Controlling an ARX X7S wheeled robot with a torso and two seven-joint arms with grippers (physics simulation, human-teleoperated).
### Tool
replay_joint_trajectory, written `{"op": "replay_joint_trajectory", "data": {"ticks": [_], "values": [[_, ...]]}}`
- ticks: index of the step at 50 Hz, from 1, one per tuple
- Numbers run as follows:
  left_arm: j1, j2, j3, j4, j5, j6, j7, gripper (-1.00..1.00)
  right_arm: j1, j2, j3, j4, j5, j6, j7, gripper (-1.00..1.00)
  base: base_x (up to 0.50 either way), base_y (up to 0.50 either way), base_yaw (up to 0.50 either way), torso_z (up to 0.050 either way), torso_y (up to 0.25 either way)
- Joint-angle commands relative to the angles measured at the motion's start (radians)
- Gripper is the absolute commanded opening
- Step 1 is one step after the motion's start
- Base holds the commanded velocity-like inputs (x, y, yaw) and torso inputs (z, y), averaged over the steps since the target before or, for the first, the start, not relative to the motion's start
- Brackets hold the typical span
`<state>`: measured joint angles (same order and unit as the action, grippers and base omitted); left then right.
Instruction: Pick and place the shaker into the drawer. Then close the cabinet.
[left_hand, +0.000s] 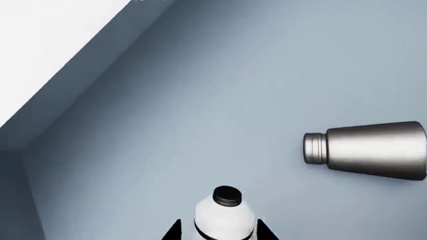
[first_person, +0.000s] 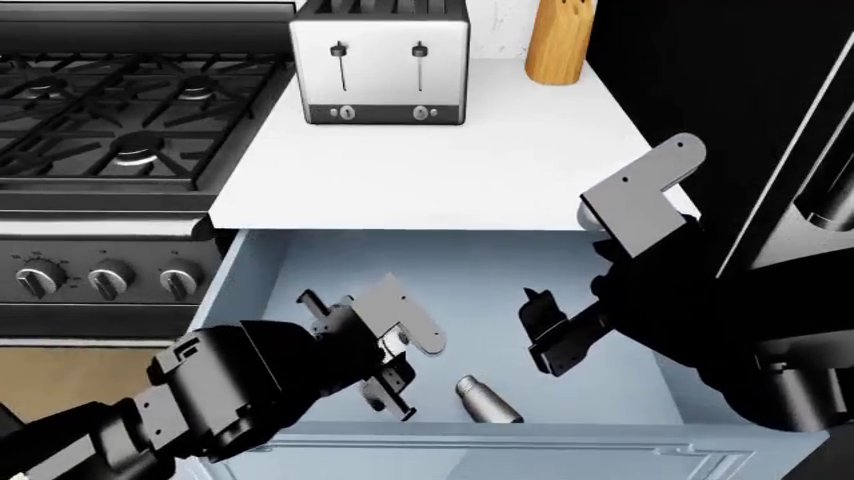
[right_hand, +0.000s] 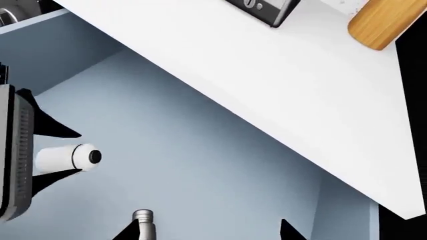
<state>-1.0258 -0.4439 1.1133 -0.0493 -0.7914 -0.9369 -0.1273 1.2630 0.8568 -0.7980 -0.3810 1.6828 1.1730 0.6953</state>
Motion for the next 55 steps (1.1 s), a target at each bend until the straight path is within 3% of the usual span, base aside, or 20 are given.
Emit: {"op": "replay_joint_trajectory", "data": {"ticks": [1, 13, 30, 45, 55], "values": [[0.013, 0.032, 0.052, -0.061, 0.068, 0.007, -0.003, 1.0, 0.0, 0.0, -0.006, -0.002, -0.001, -0.003, -0.001, 1.0, 0.0, 0.0, 0.0, 0.0, 0.0], [0.0, 0.025, 0.036, -0.043, 0.061, 0.004, -0.014, 1.0, 0.008, -0.001, -0.012, -0.001, 0.005, -0.001, 0.004, 1.0, 0.0, 0.0, 0.0, 0.0, 0.0], [-0.05, -0.057, -0.113, 0.095, -0.019, -0.009, -0.095, 1.0, 0.019, 0.0, -0.005, -0.012, 0.024, -0.016, 0.015, 1.0, 0.0, 0.0, 0.0, 0.0, 0.0], [0.019, -0.229, -0.278, 0.473, -0.17, 0.004, -0.245, 1.0, -0.076, 0.049, 0.112, -0.152, 0.008, -0.214, 0.05, 1.0, 0.0, 0.0, 0.0, 0.0, 0.0], [0.135, -0.35, -0.448, 0.678, -0.256, 0.136, -0.396, 1.0, -0.19, 0.104, 0.209, -0.302, -0.059, -0.378, 0.064, 1.0, 0.0, 0.0, 0.0, 0.0, 0.0]]}}
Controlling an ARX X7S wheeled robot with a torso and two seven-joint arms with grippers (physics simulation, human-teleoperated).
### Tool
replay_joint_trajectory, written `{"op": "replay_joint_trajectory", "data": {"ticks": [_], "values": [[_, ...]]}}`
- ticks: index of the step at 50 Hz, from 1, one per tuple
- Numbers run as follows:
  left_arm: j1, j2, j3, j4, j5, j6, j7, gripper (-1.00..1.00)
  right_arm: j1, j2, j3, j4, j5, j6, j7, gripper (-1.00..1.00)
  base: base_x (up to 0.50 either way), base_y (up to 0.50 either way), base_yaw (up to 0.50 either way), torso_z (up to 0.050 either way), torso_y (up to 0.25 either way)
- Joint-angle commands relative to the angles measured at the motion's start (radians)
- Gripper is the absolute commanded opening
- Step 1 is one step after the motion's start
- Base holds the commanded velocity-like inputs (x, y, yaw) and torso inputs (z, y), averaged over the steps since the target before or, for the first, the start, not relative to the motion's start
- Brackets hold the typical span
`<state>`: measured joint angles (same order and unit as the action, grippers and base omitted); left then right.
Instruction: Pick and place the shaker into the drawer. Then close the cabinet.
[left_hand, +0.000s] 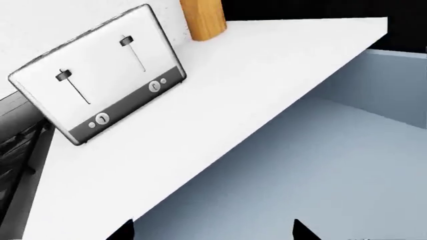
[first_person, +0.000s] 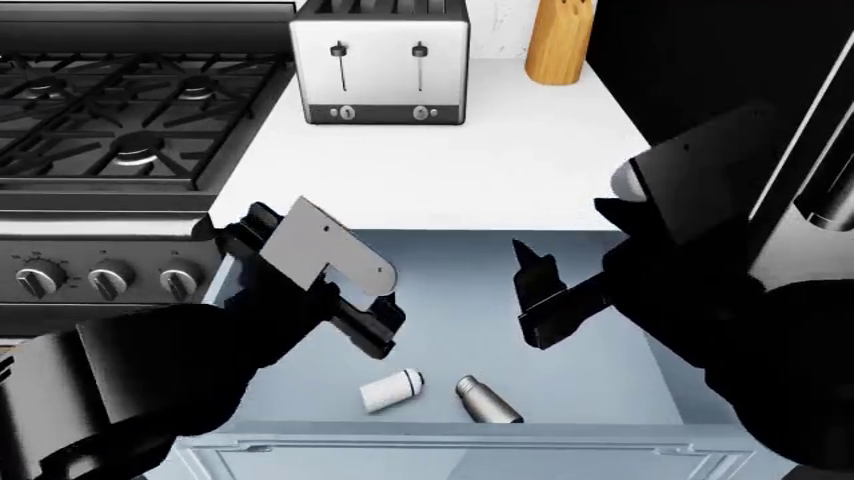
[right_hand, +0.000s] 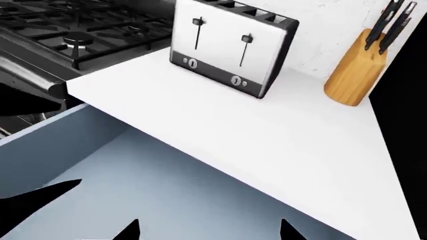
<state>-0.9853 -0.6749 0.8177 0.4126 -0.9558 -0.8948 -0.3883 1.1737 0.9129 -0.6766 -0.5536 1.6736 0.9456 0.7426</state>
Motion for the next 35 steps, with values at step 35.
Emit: {"op": "replay_joint_trajectory", "data": {"ticks": [35], "values": [[0.668, -0.218, -0.445, 0.509, 0.382, 0.758, -0.449, 1.0, -0.797, 0.105, 0.215, -0.449, -0.756, -0.661, 0.123, 1.0, -0.28, 0.06, 0.0, 0.0, 0.0]]}}
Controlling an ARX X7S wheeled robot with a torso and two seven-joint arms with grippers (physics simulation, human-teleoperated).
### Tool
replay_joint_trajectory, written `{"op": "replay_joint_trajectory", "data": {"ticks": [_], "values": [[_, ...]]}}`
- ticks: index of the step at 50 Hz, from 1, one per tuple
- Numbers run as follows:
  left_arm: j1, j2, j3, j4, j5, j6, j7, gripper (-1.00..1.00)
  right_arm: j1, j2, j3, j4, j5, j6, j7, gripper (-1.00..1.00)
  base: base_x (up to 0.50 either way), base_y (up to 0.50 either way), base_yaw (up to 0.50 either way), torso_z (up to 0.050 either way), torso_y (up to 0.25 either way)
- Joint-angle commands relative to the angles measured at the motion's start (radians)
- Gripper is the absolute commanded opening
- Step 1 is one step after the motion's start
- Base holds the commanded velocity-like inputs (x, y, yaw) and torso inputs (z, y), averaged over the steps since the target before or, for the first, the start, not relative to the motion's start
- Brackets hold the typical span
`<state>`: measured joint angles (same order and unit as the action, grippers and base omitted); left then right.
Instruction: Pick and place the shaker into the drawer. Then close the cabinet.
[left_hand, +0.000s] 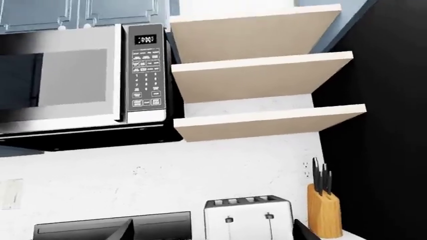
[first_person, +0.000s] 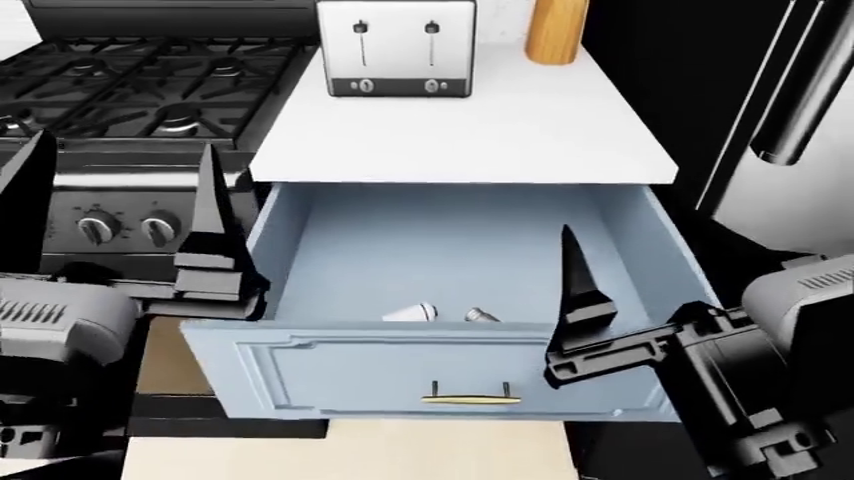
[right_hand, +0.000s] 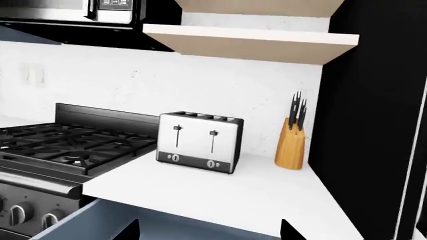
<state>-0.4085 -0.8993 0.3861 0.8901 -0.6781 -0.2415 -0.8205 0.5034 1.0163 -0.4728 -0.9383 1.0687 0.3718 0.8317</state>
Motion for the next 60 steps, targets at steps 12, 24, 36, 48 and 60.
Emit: {"op": "replay_joint_trajectory", "data": {"ticks": [12, 24, 36, 48, 60], "values": [[0.102, 0.008, -0.012, 0.029, 0.104, 0.118, -0.017, 1.0, -0.177, 0.011, 0.017, -0.048, -0.197, -0.161, -0.007, 1.0, -0.02, 0.5, 0.0, 0.0, 0.0], [0.097, 0.007, -0.006, 0.03, 0.116, 0.106, -0.022, 1.0, -0.134, -0.002, -0.003, -0.083, -0.184, -0.124, 0.026, 1.0, 0.0, 0.5, 0.0, 0.0, 0.0], [0.059, 0.02, 0.008, 0.04, 0.135, 0.046, -0.056, 1.0, -0.13, 0.019, -0.01, -0.09, -0.18, -0.147, 0.027, 1.0, 0.0, 0.5, 0.0, 0.0, 0.0], [0.072, 0.016, -0.003, 0.038, 0.111, 0.073, -0.055, 1.0, -0.141, 0.045, -0.018, -0.097, -0.186, -0.188, 0.036, 1.0, 0.0, 0.5, 0.0, 0.0, 0.0], [0.074, 0.01, -0.008, 0.04, 0.113, 0.069, -0.068, 1.0, -0.118, 0.045, -0.052, -0.094, -0.193, -0.188, 0.046, 1.0, 0.0, 0.5, 0.0, 0.0, 0.0]]}}
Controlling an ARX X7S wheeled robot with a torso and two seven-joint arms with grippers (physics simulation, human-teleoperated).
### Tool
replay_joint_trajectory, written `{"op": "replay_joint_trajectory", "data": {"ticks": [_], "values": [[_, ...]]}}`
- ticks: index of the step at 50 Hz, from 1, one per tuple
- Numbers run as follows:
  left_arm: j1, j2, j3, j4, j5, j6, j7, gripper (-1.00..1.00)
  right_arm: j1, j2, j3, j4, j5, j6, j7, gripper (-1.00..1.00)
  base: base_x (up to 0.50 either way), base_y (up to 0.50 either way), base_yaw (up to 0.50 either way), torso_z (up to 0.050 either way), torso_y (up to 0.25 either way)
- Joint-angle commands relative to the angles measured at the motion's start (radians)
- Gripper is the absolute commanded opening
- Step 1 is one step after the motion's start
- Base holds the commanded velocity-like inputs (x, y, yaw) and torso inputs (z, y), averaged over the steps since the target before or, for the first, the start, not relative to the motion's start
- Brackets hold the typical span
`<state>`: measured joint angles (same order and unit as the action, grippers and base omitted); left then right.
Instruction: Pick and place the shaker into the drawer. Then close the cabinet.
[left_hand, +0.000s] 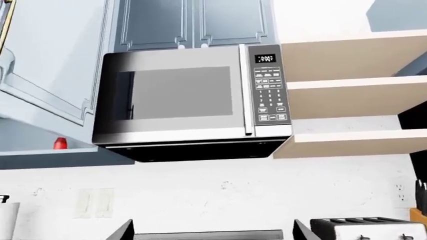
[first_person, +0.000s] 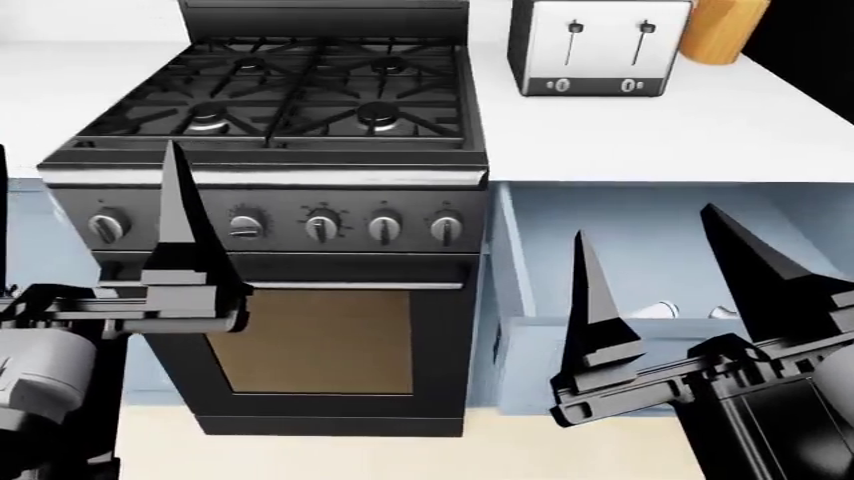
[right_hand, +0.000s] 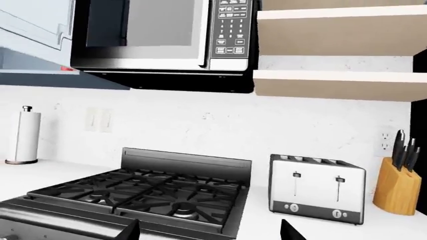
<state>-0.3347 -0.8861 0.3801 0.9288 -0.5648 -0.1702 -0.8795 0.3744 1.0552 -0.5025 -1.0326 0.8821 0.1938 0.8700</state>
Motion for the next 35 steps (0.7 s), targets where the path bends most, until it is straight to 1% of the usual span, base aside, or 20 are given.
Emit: {"op": "replay_joint_trajectory", "data": {"ticks": [1, 35], "values": [[0.0, -0.004, -0.002, 0.002, -0.001, -0.003, -0.009, 1.0, 0.013, 0.007, -0.024, 0.0, -0.007, -0.01, 0.009, 1.0, -0.01, 0.5, 0.0, 0.0, 0.0], [-0.006, -0.005, 0.02, 0.006, 0.012, -0.007, -0.002, 1.0, 0.068, 0.014, -0.086, -0.003, -0.007, 0.002, 0.043, 1.0, -0.01, 0.5, 0.0, 0.0, 0.0]]}}
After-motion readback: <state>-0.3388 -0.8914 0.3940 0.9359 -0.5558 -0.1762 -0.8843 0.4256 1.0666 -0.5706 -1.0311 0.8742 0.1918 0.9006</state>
